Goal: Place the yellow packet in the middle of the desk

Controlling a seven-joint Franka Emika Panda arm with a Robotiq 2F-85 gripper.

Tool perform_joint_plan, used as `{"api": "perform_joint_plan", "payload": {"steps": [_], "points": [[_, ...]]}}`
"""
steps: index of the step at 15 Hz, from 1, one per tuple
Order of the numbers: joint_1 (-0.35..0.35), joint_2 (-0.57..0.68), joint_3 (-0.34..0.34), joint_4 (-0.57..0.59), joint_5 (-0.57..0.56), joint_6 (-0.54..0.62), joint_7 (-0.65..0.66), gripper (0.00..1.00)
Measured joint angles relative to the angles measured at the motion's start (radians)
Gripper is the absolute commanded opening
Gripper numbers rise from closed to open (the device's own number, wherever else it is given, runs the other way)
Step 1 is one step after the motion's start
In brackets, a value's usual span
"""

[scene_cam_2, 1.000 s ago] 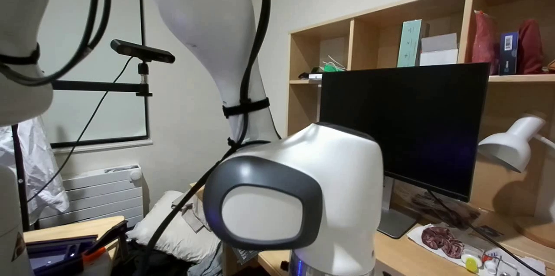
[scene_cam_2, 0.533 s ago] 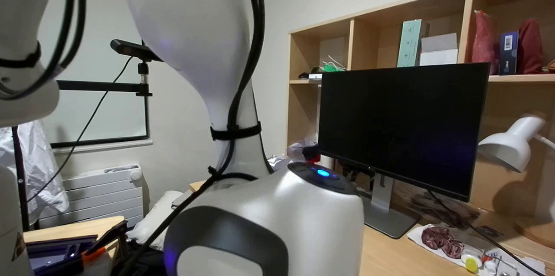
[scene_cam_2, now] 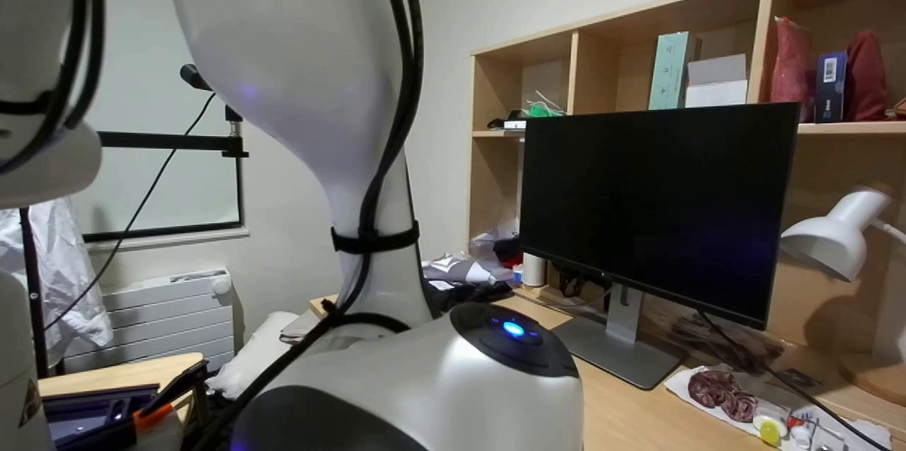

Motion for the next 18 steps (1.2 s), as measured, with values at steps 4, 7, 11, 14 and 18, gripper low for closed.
{"api": "perform_joint_plan", "payload": {"steps": [4,7,11,14,18], "points": [[-0.016,-0.001,0.028,0.007,0.000,0.025,-0.007,1.00],[-0.062,0.002,0.086,0.008,-0.005,0.089,-0.053,1.00],[-0.123,0.031,0.122,0.006,-0.053,0.117,-0.100,1.00],[-0.132,0.071,0.085,0.002,-0.103,0.121,-0.113,1.00],[-0.142,0.123,0.047,-0.001,-0.154,0.150,-0.132,1.00]]}}
